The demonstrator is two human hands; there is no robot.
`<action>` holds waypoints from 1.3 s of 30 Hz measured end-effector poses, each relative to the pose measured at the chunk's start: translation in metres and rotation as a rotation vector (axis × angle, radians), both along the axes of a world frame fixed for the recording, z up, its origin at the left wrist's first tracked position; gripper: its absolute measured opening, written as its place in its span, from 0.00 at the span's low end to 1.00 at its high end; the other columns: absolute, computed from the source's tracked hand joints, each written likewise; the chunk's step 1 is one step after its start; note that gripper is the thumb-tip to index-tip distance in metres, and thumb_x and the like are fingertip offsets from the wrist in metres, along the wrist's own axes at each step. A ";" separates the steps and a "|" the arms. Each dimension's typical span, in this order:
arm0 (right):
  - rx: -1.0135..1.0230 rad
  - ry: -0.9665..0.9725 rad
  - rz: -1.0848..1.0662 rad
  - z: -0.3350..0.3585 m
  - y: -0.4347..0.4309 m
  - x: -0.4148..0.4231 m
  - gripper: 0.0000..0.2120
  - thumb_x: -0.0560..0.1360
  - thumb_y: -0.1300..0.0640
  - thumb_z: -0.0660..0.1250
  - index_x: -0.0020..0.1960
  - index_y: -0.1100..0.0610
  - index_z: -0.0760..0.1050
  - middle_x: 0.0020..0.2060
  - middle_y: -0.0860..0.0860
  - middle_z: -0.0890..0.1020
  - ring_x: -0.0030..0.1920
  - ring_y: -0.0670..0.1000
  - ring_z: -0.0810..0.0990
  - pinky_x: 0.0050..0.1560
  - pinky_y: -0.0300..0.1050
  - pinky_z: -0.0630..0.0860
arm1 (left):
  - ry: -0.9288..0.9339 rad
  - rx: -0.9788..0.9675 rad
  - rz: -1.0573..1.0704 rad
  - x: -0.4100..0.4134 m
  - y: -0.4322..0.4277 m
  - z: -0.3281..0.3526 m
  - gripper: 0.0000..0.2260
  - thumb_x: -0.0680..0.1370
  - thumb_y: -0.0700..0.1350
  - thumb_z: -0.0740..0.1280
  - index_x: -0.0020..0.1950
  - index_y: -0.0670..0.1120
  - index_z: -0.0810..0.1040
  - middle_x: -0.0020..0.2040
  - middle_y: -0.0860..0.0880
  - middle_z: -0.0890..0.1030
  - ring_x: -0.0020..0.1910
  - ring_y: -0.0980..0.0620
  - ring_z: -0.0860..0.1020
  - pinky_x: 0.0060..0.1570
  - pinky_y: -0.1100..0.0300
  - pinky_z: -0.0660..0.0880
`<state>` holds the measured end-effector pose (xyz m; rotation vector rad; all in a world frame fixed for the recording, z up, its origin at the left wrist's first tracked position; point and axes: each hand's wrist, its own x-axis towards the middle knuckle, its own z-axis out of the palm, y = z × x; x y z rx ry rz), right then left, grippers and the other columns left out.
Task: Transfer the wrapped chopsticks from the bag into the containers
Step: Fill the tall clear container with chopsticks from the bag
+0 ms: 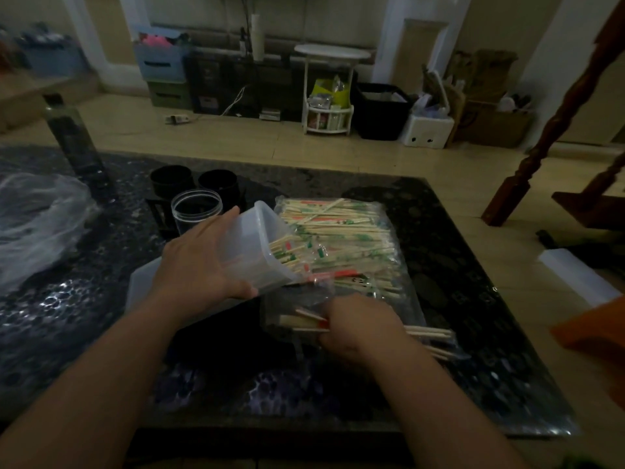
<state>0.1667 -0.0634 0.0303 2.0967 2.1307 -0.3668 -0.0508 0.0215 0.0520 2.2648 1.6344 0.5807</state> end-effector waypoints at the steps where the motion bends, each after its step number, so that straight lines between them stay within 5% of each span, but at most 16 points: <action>1: 0.031 -0.006 0.036 0.007 -0.002 -0.001 0.13 0.74 0.47 0.64 0.57 0.49 0.78 0.52 0.53 0.81 0.53 0.57 0.80 0.48 0.48 0.74 | 0.003 -0.003 -0.002 0.000 0.000 0.000 0.58 0.56 0.57 0.82 0.79 0.58 0.54 0.77 0.54 0.62 0.74 0.50 0.61 0.70 0.47 0.59; 4: 0.265 0.017 0.105 0.022 -0.006 -0.003 0.11 0.74 0.45 0.63 0.51 0.50 0.77 0.45 0.51 0.82 0.47 0.57 0.80 0.42 0.47 0.70 | 0.003 -0.034 -0.010 -0.001 -0.003 0.000 0.60 0.50 0.65 0.76 0.78 0.58 0.54 0.77 0.53 0.62 0.74 0.50 0.61 0.70 0.48 0.59; 8: 0.885 0.056 0.037 0.026 -0.004 0.005 0.11 0.73 0.46 0.62 0.37 0.52 0.73 0.31 0.50 0.78 0.30 0.55 0.76 0.32 0.41 0.58 | -0.015 -0.044 -0.036 -0.002 -0.007 -0.003 0.59 0.47 0.69 0.69 0.78 0.59 0.55 0.76 0.53 0.63 0.74 0.51 0.62 0.71 0.49 0.58; 13: 1.310 0.216 0.157 0.021 0.004 0.022 0.20 0.80 0.47 0.60 0.37 0.59 0.77 0.37 0.56 0.77 0.37 0.55 0.72 0.39 0.46 0.62 | 0.030 -0.008 -0.066 -0.004 -0.004 -0.008 0.59 0.47 0.70 0.69 0.78 0.58 0.56 0.75 0.52 0.65 0.74 0.52 0.62 0.72 0.49 0.60; 18: 1.324 0.380 0.126 0.022 0.004 0.021 0.24 0.82 0.44 0.55 0.44 0.61 0.80 0.38 0.56 0.77 0.33 0.55 0.75 0.29 0.44 0.70 | 0.026 -0.013 -0.059 0.000 -0.003 -0.004 0.58 0.51 0.60 0.81 0.78 0.58 0.57 0.76 0.52 0.65 0.75 0.52 0.61 0.72 0.51 0.58; 23: 1.381 0.603 -0.044 0.026 0.008 0.024 0.19 0.83 0.44 0.54 0.45 0.53 0.77 0.39 0.52 0.77 0.41 0.47 0.74 0.40 0.33 0.67 | 0.063 -0.022 -0.063 0.003 -0.002 -0.006 0.57 0.55 0.57 0.82 0.78 0.59 0.55 0.77 0.54 0.62 0.75 0.53 0.59 0.70 0.52 0.55; 26: 1.396 0.961 -0.245 0.030 0.013 0.019 0.12 0.81 0.40 0.56 0.43 0.42 0.72 0.36 0.48 0.77 0.36 0.54 0.79 0.38 0.50 0.77 | 0.070 -0.032 -0.066 0.002 -0.001 -0.009 0.58 0.53 0.60 0.81 0.78 0.60 0.54 0.76 0.54 0.62 0.75 0.53 0.59 0.69 0.52 0.55; 28: 1.381 1.075 -0.371 0.029 0.013 0.016 0.14 0.80 0.38 0.57 0.40 0.44 0.72 0.31 0.46 0.77 0.31 0.53 0.79 0.33 0.53 0.77 | 0.072 -0.031 -0.070 0.001 -0.001 -0.009 0.58 0.51 0.64 0.76 0.78 0.61 0.54 0.76 0.54 0.62 0.74 0.53 0.60 0.69 0.52 0.56; 32: 1.311 1.245 -0.477 0.028 0.012 0.012 0.15 0.83 0.52 0.59 0.37 0.51 0.70 0.27 0.48 0.74 0.26 0.42 0.76 0.29 0.32 0.72 | 0.076 -0.032 -0.063 0.002 -0.001 -0.010 0.59 0.49 0.64 0.76 0.78 0.60 0.55 0.76 0.54 0.63 0.74 0.53 0.61 0.68 0.53 0.56; 39: 1.128 1.411 -0.616 0.032 0.012 0.002 0.16 0.81 0.57 0.62 0.35 0.55 0.73 0.24 0.43 0.78 0.26 0.38 0.76 0.28 0.31 0.72 | 0.064 -0.029 -0.066 0.002 -0.002 -0.010 0.58 0.49 0.64 0.75 0.77 0.61 0.55 0.76 0.54 0.63 0.73 0.53 0.62 0.68 0.53 0.56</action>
